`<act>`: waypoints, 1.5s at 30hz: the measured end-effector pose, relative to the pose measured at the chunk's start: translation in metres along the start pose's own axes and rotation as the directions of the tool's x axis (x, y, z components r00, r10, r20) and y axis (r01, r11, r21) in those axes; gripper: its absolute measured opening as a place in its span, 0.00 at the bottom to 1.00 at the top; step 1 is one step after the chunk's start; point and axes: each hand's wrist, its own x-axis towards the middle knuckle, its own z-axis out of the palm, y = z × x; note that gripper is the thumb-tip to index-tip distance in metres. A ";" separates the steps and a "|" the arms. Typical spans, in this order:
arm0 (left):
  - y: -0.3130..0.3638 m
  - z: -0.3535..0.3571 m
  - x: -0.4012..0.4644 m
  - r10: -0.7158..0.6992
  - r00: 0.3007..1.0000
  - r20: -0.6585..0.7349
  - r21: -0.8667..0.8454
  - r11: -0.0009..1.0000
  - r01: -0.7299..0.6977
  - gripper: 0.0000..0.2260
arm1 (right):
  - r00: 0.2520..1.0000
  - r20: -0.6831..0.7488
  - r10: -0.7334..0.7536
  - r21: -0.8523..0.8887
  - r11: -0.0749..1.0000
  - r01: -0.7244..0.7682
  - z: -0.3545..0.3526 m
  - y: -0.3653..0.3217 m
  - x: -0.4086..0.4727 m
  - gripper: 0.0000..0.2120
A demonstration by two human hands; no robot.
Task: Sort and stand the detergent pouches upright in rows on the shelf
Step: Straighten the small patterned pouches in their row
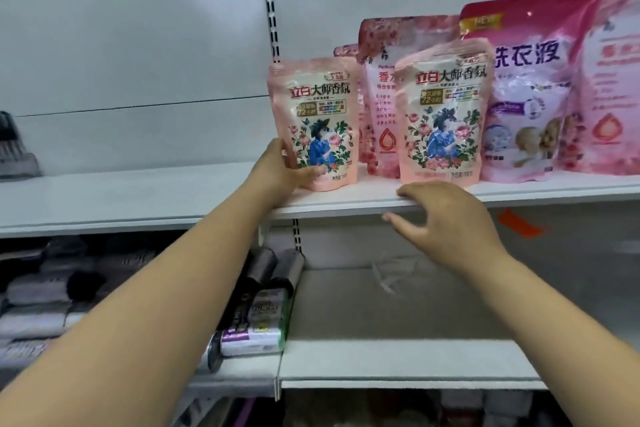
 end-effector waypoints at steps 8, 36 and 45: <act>-0.015 -0.011 0.012 -0.016 0.999 0.034 0.023 1.000 0.015 0.22 | 0.949 0.237 0.207 -0.178 0.970 -0.167 -0.012 -0.037 0.001 0.28; 0.116 0.107 -0.215 0.445 0.788 0.426 0.221 0.793 -0.568 0.11 | 0.777 0.097 0.623 -0.521 0.696 -0.493 -0.234 -0.011 -0.198 0.23; 0.182 0.188 -0.283 0.618 0.637 0.462 0.022 0.710 -0.704 0.12 | 0.708 -0.143 0.691 -0.439 0.597 -0.671 -0.330 0.044 -0.276 0.24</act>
